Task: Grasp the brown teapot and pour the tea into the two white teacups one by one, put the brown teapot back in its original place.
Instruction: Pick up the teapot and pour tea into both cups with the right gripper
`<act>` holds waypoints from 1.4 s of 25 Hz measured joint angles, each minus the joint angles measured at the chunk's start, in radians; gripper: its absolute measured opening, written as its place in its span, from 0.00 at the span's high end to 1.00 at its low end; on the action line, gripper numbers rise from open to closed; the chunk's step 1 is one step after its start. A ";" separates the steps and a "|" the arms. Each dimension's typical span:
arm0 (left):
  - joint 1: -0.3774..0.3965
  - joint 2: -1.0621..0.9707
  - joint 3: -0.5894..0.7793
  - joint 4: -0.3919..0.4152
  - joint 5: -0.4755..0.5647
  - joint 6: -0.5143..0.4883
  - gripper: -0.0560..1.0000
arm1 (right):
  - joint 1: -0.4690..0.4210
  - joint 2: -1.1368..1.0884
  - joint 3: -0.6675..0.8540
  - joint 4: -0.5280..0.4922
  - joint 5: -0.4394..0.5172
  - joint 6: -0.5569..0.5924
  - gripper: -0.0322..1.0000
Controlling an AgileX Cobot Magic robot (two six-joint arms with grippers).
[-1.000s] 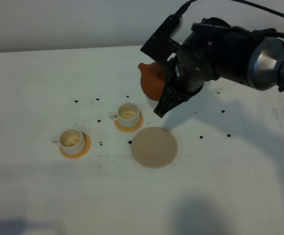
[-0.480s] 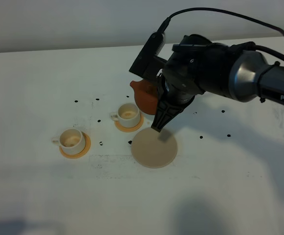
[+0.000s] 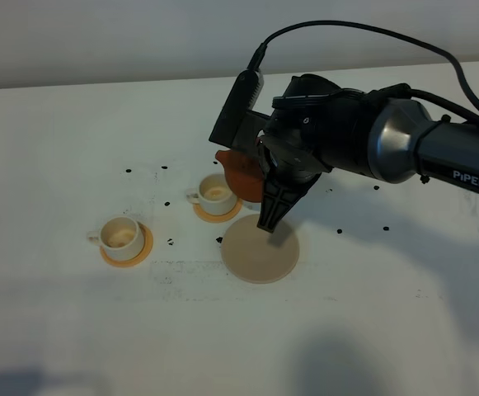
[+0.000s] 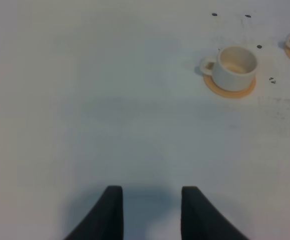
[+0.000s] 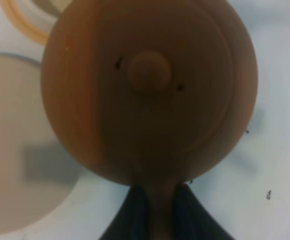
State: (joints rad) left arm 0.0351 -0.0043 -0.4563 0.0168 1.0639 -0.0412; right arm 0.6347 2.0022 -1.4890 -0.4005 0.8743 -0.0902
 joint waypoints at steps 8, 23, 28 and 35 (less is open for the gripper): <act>0.000 0.000 0.000 0.000 0.000 0.000 0.66 | 0.004 0.006 0.000 -0.034 -0.004 -0.014 0.88; 0.000 0.000 0.000 0.000 0.000 -0.001 0.66 | 0.015 0.023 0.000 -0.104 -0.010 -0.041 0.88; 0.000 0.000 0.000 0.000 0.000 -0.001 0.66 | 0.023 0.048 0.000 -0.108 -0.008 -0.061 0.88; 0.000 0.000 0.000 0.000 0.000 -0.001 0.66 | 0.024 0.057 0.000 -0.149 -0.008 -0.070 0.88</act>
State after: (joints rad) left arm 0.0351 -0.0043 -0.4563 0.0168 1.0639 -0.0421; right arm 0.6584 2.0589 -1.4890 -0.5495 0.8668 -0.1605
